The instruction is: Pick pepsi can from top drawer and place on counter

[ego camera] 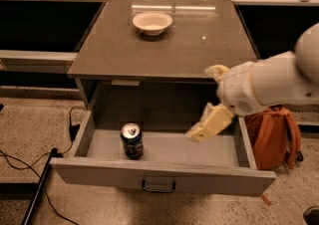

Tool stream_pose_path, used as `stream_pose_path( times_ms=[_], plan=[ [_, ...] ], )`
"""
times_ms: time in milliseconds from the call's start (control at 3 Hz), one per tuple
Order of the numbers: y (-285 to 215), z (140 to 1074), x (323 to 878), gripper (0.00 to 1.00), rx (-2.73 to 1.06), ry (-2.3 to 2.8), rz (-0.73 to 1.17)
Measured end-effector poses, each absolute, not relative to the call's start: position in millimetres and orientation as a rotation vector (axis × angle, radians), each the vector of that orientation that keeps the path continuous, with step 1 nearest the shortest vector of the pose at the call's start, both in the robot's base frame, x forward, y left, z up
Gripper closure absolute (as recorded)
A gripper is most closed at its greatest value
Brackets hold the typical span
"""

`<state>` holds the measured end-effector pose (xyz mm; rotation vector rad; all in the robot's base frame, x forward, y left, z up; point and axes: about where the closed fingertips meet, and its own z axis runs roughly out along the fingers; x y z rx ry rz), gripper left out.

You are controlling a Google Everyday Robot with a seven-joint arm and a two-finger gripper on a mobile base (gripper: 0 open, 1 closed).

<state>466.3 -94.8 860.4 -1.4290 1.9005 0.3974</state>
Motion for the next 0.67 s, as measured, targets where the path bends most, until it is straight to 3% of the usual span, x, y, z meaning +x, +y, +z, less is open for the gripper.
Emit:
stream_pose_path(
  times_ms=[667],
  plan=[
    [-15.4,828.4,538.6,0.0,-1.32,1.654,0.462]
  ],
)
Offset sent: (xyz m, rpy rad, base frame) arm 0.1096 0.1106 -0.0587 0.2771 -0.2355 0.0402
